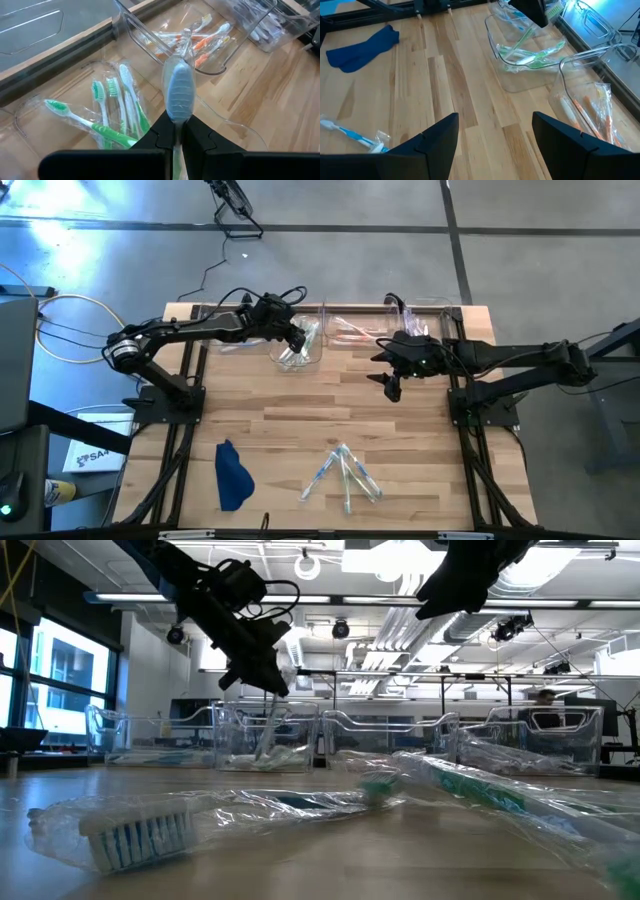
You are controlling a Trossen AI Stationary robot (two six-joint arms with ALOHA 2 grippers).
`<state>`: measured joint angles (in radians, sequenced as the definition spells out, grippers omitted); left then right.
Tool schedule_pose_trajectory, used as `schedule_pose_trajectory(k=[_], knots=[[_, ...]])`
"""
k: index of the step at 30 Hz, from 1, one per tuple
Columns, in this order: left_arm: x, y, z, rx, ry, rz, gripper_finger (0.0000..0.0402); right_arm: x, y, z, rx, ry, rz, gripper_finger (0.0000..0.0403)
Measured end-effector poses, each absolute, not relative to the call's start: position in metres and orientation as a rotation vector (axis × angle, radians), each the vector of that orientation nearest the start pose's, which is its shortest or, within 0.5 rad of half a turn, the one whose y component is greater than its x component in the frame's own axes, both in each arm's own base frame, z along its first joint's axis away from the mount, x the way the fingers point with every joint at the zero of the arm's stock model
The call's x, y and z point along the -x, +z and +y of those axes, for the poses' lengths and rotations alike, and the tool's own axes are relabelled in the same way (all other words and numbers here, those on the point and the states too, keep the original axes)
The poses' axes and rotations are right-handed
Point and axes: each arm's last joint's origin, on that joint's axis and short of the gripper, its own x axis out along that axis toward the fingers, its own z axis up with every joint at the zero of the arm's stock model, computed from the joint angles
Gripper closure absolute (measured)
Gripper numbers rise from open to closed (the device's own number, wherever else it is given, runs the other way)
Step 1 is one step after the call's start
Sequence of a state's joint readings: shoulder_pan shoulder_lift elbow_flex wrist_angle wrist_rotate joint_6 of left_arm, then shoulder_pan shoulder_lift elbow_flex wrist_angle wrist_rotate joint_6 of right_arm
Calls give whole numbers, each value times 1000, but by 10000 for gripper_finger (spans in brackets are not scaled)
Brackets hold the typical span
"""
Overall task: Pick & Place Toothbrushes
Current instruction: Put the green toothbrush into the middle left transparent bin
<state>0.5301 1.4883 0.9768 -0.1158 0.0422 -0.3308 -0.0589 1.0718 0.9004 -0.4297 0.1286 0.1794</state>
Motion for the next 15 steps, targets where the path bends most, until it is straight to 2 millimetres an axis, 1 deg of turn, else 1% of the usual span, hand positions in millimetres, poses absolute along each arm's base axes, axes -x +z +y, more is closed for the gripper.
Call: schedule_pose_trajectory(k=[3,5,8,15], knots=[[-276,242,161,521,580,519,388,-224,298,-17,-152,-236,584,156],[-276,242,161,551,588,510,378,-224,298,-17,-152,-235,583,156],[-276,242,160,567,594,509,351,-224,298,-17,-147,-234,584,156],[-272,236,159,593,632,579,290,-224,297,-17,-141,-232,597,156]])
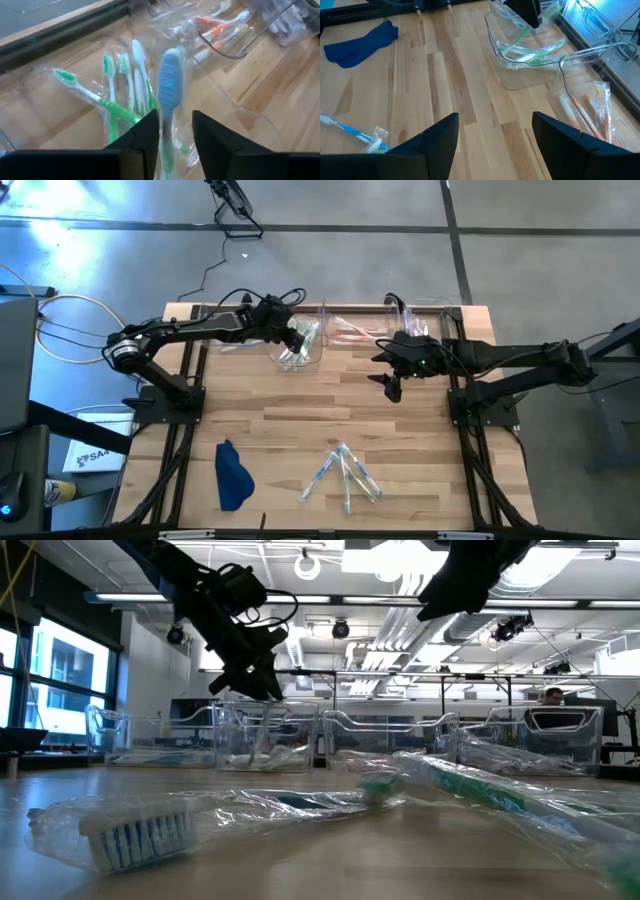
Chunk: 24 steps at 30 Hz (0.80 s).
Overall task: Pick & Place Toothbrushes
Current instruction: Put the green toothbrush into the middle left transparent bin, then put the blue toothbrush into the left transparent bin
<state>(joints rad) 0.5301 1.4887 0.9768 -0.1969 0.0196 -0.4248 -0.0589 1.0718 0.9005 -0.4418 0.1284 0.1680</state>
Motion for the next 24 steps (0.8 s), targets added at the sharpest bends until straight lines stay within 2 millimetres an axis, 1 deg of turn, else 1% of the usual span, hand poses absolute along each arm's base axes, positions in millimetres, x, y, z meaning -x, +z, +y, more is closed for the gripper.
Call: schedule_pose_trajectory(k=[5,24], knots=[[-273,238,160,586,628,549,274,-223,296,-17,-134,-231,609,156],[-274,239,160,581,625,538,272,-223,296,-17,-127,-234,616,156]])
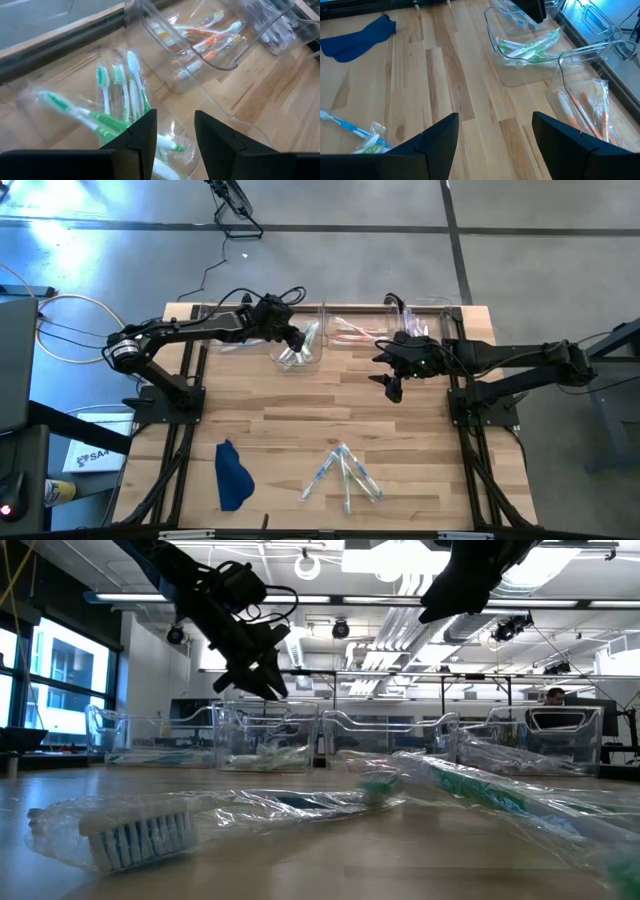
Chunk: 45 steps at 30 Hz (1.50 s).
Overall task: Pick & Place Toothbrushes
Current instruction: Put the blue toothbrush into the left transparent bin
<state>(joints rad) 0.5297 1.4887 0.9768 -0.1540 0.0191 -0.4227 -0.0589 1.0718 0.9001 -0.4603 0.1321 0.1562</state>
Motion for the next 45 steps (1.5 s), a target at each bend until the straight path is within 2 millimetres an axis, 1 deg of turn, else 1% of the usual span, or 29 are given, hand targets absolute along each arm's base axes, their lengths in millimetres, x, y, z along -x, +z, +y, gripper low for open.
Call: schedule_pose_trajectory(k=[4,7,10,13,21,27,32,36,45], knots=[[-278,243,160,492,569,510,272,-223,296,-17,-127,-233,616,156],[-282,252,158,430,546,440,272,-223,296,-17,-129,-234,616,156],[-284,264,152,349,517,373,272,-223,296,-17,-135,-235,616,156],[-286,272,143,297,490,356,272,-223,296,-17,-136,-232,616,156],[-287,293,108,193,428,307,272,-223,296,-17,-136,-235,615,156],[-281,313,80,128,383,242,272,-223,296,-17,-138,-234,615,156],[-276,326,60,96,332,200,272,-223,296,-17,-168,-243,612,156],[-275,331,44,67,322,177,272,-223,296,-17,-183,-247,610,156],[-278,333,14,-14,250,163,272,-223,296,-17,-188,-241,602,156]])
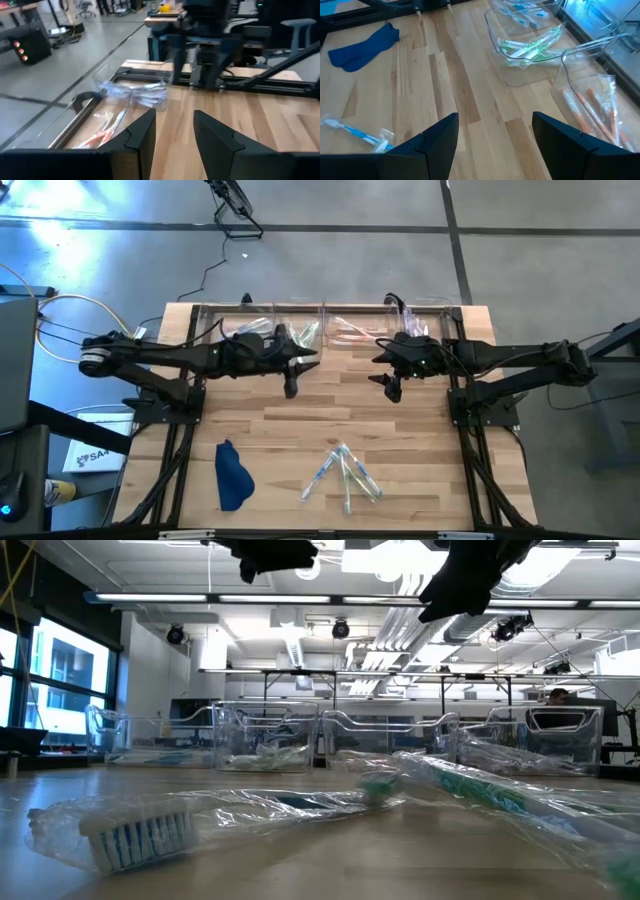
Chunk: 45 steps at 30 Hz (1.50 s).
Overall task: Pick & Place Toothbrushes
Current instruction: Put the blue toothbrush into the left transparent bin
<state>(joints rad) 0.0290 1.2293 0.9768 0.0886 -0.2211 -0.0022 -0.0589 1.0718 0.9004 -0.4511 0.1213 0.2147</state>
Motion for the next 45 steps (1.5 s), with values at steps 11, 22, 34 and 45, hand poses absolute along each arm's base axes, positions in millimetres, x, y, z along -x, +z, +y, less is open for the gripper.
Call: schedule_pose_trajectory(k=[11,22,34,45], knots=[[-279,346,-17,-89,170,42,272,-224,298,-16,-223,-224,581,156],[-274,348,-54,-111,59,11,272,-224,297,-14,-274,-157,594,156],[-264,345,-92,-175,-80,33,272,-225,296,-3,-393,175,646,156],[-254,345,-117,-177,-177,29,272,-245,284,26,-493,96,665,185]])
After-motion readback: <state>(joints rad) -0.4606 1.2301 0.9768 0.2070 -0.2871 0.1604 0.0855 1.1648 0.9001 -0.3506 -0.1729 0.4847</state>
